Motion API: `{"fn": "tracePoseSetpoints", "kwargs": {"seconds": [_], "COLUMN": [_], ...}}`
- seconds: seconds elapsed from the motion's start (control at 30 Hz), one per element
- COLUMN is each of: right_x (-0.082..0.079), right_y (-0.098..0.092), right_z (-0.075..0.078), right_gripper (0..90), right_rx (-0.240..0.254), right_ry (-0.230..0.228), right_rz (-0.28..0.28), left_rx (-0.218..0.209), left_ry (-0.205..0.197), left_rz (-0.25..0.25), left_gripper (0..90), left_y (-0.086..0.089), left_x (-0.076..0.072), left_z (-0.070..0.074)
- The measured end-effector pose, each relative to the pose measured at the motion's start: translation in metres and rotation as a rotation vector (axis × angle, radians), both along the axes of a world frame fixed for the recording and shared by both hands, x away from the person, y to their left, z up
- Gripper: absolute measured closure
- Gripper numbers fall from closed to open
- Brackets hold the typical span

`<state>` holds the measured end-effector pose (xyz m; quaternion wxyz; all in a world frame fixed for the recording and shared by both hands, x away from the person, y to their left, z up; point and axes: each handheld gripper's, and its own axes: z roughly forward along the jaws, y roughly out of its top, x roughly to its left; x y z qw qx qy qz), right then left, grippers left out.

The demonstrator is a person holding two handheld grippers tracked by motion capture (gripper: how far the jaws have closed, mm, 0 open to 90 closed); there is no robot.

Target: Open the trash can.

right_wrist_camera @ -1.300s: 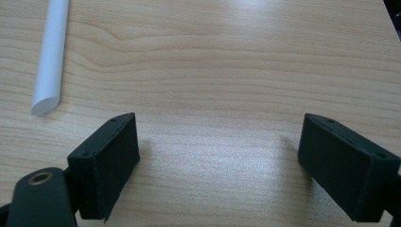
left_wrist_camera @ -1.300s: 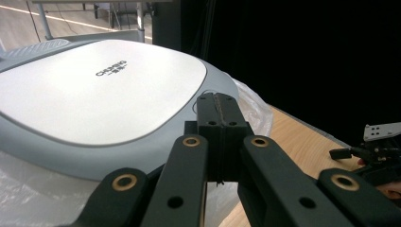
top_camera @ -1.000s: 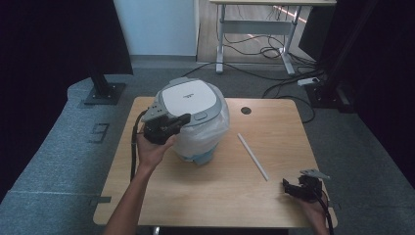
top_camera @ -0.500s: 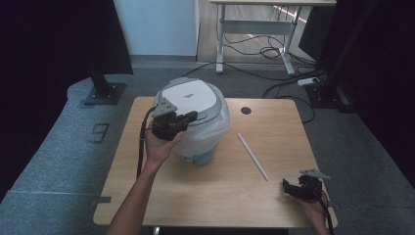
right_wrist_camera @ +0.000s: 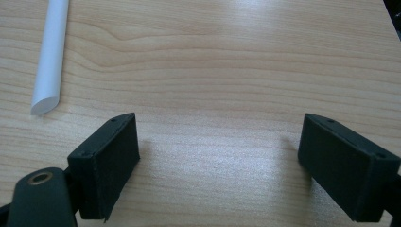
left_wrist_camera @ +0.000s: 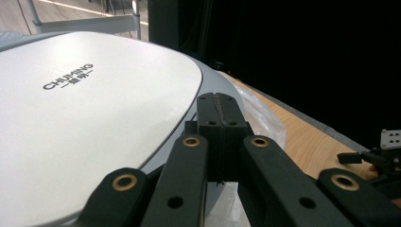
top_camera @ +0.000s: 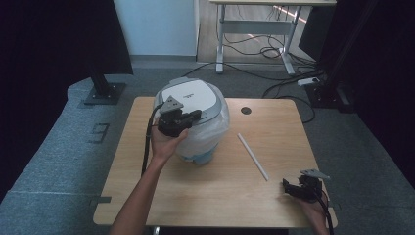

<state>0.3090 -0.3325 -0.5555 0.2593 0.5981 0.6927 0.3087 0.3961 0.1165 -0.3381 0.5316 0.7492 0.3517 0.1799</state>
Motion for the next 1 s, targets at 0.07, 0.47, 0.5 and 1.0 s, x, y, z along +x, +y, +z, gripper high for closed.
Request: {"fn": "tracePoseSetpoints", "kwargs": {"seconds": [0.07,0.47,0.5,1.0], "right_x": [0.0000,0.0000,0.0000,-0.0001], "right_y": [0.0000,0.0000,0.0000,0.0001], "right_z": [0.0000,0.0000,0.0000,0.0000], "right_gripper": [13.0,13.0,13.0,13.0], "right_rx": [0.000,0.000,0.000,0.001], "right_ry": [0.000,0.000,0.000,0.000], "right_rz": [0.000,0.000,0.000,-0.001], "left_rx": [0.005,0.003,0.006,0.009], "left_ry": [0.002,0.012,0.009,0.021], "left_rz": [0.002,0.001,0.003,-0.003], "left_gripper": [90.0,90.0,90.0,90.0], "left_y": [-0.0008,-0.0044,-0.0050,-0.0052], "left_x": [0.0012,0.0027,0.0023,0.0028], "left_z": [-0.0009,-0.0012,-0.0011,-0.0009]}}
